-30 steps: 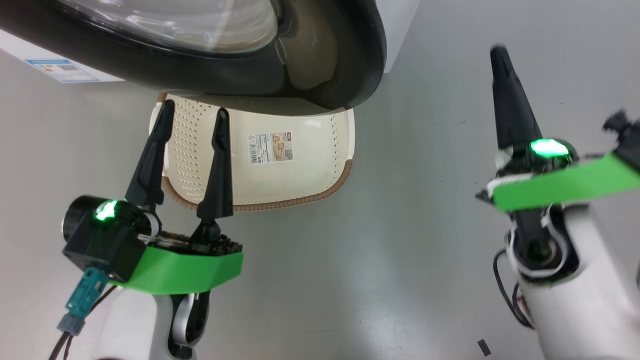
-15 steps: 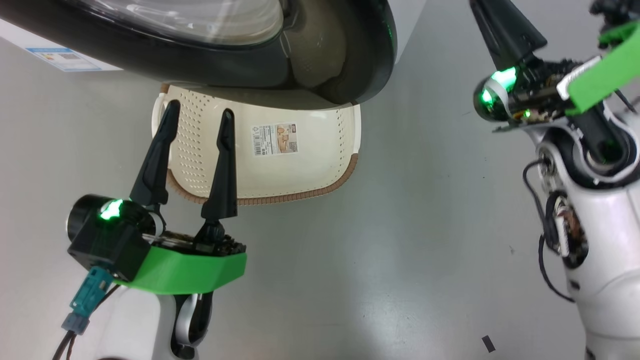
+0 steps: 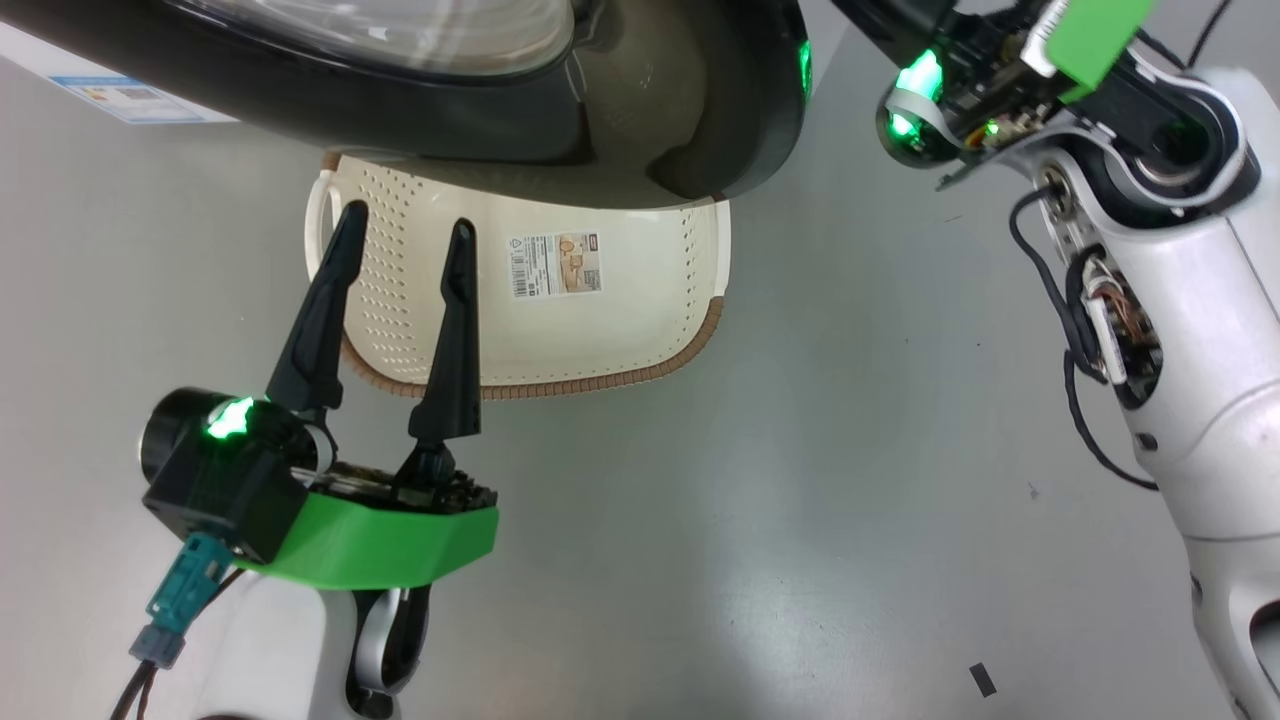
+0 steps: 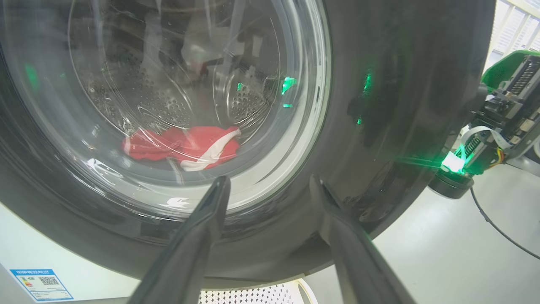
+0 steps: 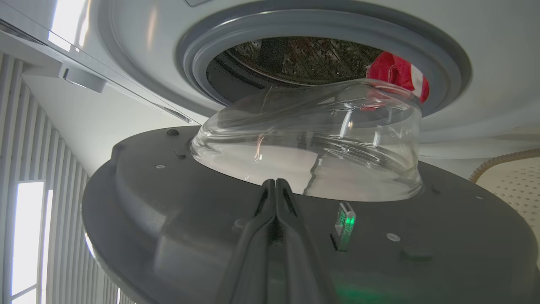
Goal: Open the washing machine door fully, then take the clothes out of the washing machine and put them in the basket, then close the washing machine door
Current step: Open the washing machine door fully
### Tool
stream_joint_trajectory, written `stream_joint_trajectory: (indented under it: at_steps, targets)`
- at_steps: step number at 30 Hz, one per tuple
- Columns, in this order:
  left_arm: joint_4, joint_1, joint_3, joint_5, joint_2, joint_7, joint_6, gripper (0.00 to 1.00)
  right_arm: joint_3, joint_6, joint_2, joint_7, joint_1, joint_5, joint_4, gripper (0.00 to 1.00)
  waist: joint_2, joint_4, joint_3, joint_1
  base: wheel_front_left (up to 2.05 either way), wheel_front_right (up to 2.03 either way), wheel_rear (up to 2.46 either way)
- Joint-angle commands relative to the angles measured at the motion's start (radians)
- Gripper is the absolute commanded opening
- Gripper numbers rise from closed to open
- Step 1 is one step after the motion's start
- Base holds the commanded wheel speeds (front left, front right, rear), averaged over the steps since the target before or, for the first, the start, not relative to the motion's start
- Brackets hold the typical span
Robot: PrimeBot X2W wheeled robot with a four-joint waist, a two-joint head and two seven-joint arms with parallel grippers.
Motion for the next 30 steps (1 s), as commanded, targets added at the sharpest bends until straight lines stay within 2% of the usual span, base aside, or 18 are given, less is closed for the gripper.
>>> stream_joint_trajectory:
  at_steps: [1, 6, 12, 30]
  targets:
    - [-0.027, -0.008, 0.026, 0.007, 0.018, -0.005, 0.007, 1.0, 0.018, 0.001, 0.015, 0.009, -0.018, 0.002, -0.01, 0.0, 0.0, 0.001, 0.005, 0.0, 0.0, 0.0, 0.0]
    - [-0.025, -0.012, 0.025, 0.003, 0.018, -0.005, 0.007, 1.0, 0.076, 0.001, 0.015, 0.048, -0.083, -0.001, 0.042, 0.0, 0.0, 0.004, 0.016, 0.0, 0.0, 0.0, 0.0]
    - [-0.02, -0.015, 0.025, 0.0, 0.018, -0.005, 0.008, 1.0, 0.094, 0.001, 0.016, 0.058, -0.086, 0.01, 0.04, 0.0, 0.0, 0.004, 0.013, 0.0, 0.0, 0.0, 0.0]
    - [0.013, 0.028, 0.029, -0.018, 0.018, -0.005, 0.02, 1.0, 0.114, 0.001, 0.011, 0.069, 0.087, 0.036, 0.031, 0.0, 0.0, 0.046, -0.126, 0.0, 0.0, 0.0, 0.0]
